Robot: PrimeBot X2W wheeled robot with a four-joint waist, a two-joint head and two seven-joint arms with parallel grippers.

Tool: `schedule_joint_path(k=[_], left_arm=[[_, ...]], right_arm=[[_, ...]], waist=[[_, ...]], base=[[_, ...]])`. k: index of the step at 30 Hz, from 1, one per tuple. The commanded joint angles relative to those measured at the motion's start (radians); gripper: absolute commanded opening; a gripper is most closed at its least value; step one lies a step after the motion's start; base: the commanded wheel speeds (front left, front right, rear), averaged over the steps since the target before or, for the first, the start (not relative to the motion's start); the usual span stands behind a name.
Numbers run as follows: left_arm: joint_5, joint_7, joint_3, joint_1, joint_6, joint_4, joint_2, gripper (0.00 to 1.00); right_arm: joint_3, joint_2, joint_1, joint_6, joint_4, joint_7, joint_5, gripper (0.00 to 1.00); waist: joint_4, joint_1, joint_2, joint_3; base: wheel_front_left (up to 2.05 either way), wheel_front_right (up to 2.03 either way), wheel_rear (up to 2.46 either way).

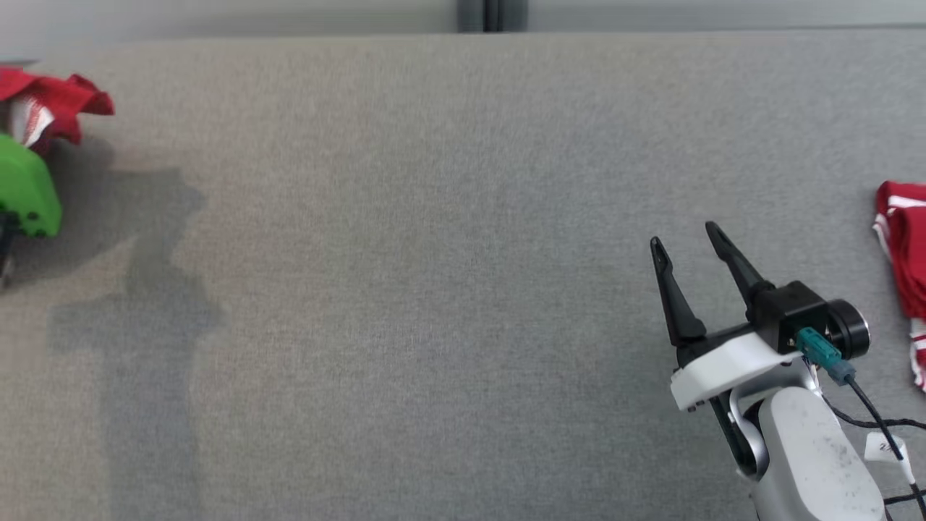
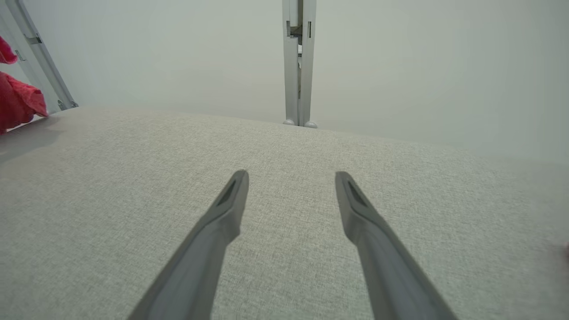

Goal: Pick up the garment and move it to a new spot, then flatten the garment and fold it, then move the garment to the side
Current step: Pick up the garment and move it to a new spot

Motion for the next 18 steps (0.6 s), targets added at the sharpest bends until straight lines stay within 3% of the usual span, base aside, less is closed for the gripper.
schedule_joint_path(k=[1,7,12,18], left_arm=[[-0.002,0.007,-0.02,-0.027,-0.002,-0.035,0.005,0.0],[-0.025,0.033,-0.093,-0.087,-0.002,-0.185,-0.06,0.0],[-0.087,0.047,-0.107,-0.137,0.001,-0.288,-0.207,0.0],[-0.189,0.05,-0.081,-0.075,0.043,-0.318,-0.349,0.0]], right_arm=[[-0.003,-0.003,0.024,-0.002,0.008,-0.008,0.013,1.0],[-0.004,-0.004,0.056,-0.002,0.012,-0.009,0.05,1.0],[-0.005,-0.004,0.072,-0.002,-0.006,-0.01,0.083,1.0],[-0.019,-0.003,0.076,-0.002,-0.015,-0.01,0.098,1.0]], waist=[[-0.065,0.0,-0.0001,-0.114],[-0.111,0.0,-0.0001,-0.178],[-0.148,0.0,-0.0001,-0.198],[-0.166,0.0,-0.0001,-0.18]], base=[[0.0,0.0,0.0],[0.0,0.0,0.0],[0.0,0.0,0.0],[0.0,0.0,0.0]])
